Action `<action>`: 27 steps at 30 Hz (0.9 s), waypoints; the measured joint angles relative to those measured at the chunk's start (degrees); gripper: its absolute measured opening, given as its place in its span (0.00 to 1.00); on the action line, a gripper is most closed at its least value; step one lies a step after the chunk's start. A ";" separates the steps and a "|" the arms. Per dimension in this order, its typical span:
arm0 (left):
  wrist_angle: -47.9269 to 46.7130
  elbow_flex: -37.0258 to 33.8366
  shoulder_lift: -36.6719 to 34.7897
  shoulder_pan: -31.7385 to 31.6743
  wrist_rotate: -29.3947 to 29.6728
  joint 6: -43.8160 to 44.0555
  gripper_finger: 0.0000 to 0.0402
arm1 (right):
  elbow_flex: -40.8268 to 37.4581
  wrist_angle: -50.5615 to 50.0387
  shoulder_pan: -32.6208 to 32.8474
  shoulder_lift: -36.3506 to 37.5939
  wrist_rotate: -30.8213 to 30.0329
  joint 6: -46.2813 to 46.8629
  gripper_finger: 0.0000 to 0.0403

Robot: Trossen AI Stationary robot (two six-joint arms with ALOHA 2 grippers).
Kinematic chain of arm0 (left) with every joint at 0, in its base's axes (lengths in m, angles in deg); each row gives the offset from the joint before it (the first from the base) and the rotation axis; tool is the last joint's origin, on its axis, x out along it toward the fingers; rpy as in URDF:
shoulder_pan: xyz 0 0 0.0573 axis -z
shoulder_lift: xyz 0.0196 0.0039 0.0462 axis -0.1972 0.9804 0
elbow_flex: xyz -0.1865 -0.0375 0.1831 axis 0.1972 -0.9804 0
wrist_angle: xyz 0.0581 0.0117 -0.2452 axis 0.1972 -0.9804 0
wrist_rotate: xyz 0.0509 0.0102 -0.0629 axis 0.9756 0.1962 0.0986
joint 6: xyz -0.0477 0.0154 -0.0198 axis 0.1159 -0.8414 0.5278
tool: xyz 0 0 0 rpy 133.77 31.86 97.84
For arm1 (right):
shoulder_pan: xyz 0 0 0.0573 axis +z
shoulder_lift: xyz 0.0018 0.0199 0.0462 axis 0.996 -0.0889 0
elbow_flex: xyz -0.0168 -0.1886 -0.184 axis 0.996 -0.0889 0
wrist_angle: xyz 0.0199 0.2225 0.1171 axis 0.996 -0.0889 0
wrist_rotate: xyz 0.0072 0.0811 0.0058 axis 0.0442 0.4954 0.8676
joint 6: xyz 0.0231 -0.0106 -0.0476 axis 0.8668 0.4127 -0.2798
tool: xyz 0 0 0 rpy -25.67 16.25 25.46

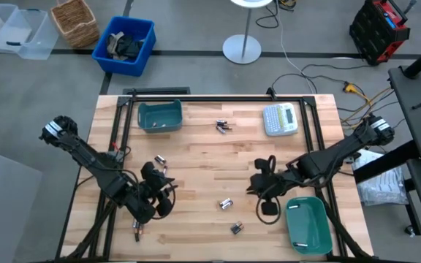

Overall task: Sort batteries
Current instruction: Put the silver battery into the green bin

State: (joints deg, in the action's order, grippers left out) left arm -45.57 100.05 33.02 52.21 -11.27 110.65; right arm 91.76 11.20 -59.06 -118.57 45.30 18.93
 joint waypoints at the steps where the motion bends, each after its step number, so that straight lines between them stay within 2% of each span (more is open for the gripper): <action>1: -0.30 0.00 -0.04 0.00 -0.85 1.58 0.25 | 1.09 -0.09 0.00 -0.90 -0.06 -0.61 0.10; 6: -3.61 -0.19 -0.07 0.00 -4.63 11.39 0.25 | 7.03 -2.10 0.00 -5.93 -0.11 -4.68 0.10; 12: -16.82 -0.62 1.19 -0.22 -5.64 29.51 0.25 | 12.23 -7.45 0.00 -10.56 -0.14 -6.23 0.10; 15: -21.19 -0.63 2.39 -0.26 -7.84 34.76 0.25 | 13.30 -9.23 -0.14 -11.92 -0.22 -6.23 0.10; 18: -20.65 -0.66 3.36 -0.24 -15.48 35.48 0.25 | 13.34 -10.11 -0.39 -12.46 -0.24 -6.17 0.10; 25: -13.69 0.44 7.43 1.13 -40.40 37.45 0.25 | 13.34 -11.84 -1.18 -12.68 -0.31 -6.42 0.10; 27: -12.77 1.45 9.32 2.09 -45.14 38.51 0.25 | 13.34 -11.89 -1.26 -12.68 -0.44 -7.44 0.10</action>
State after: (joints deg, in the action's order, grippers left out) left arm -58.34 101.50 42.34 54.30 -56.42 149.16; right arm 105.10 -0.70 -60.32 -131.25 44.86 11.49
